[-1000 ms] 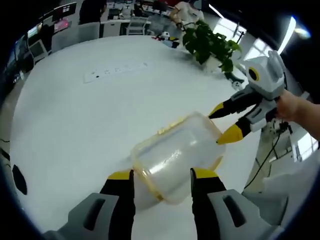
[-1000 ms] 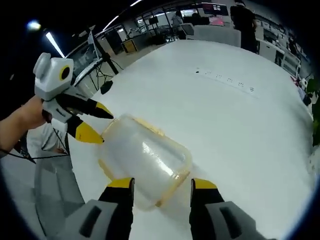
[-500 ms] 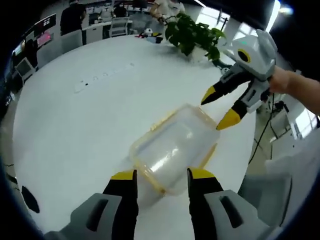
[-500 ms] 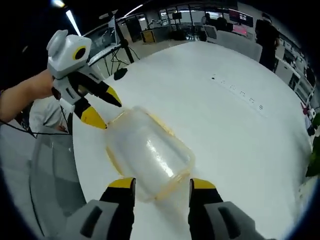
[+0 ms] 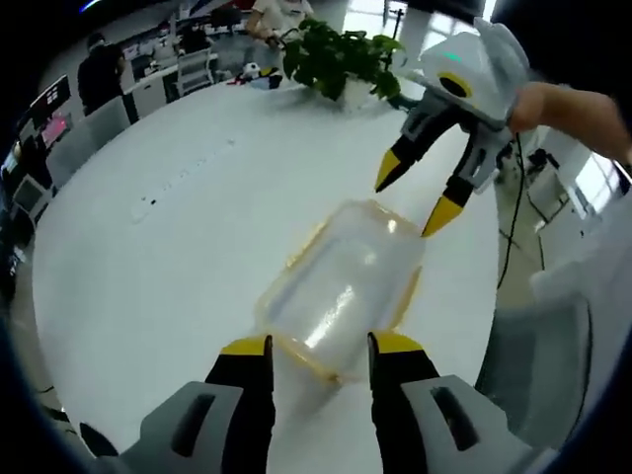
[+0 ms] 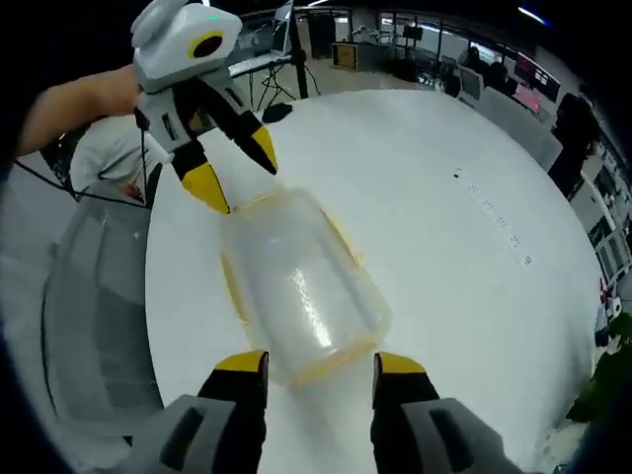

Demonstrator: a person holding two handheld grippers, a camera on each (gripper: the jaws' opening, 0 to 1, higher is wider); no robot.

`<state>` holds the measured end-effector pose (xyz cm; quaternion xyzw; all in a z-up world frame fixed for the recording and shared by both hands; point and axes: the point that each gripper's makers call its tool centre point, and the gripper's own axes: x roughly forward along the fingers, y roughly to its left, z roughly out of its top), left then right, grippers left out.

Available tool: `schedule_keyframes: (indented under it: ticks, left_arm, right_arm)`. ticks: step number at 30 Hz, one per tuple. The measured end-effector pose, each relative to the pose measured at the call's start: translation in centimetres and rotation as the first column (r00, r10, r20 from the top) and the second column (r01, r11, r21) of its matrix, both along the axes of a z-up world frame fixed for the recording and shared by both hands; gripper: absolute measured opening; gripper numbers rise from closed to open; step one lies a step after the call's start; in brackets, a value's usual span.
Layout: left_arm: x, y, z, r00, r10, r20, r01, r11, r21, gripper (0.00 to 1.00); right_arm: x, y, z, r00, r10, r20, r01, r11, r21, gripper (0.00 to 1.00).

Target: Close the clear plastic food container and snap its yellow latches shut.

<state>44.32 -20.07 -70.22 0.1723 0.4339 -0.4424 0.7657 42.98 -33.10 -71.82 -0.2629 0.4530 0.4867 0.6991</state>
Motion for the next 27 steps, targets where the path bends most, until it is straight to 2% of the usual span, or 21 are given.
schedule_keyframes:
  ticks: [4,8,12,19,27]
  left_arm:
    - [-0.1,-0.5,-0.2,0.999,-0.04,-0.001,0.04,0.999,0.006,0.35]
    - [0.0,-0.8,-0.1,0.993,-0.109,0.035,0.108,0.994,0.021,0.33]
    - [0.3,-0.8,-0.3,0.993,-0.115,0.034,0.114,0.993,0.029,0.32]
    - [0.0,-1.0,-0.5,0.983,-0.177,0.046,0.175,0.983,0.055,0.34]
    - [0.0,-1.2,-0.6,0.979,-0.196,0.054,0.193,0.979,0.063,0.34]
  right_arm:
    - [0.1,0.0,0.1,1.0,0.028,0.004,-0.028,1.0,-0.009,0.39]
    - [-0.3,0.3,0.2,0.997,0.073,0.007,-0.073,0.997,-0.007,0.4]
    - [-0.5,0.5,0.1,0.995,0.103,0.009,-0.103,0.995,-0.005,0.38]
    - [-0.3,0.3,0.1,0.991,0.136,0.0,-0.136,0.99,-0.027,0.38]
    - [0.0,1.1,0.7,0.98,0.2,0.026,-0.199,0.98,-0.029,0.37]
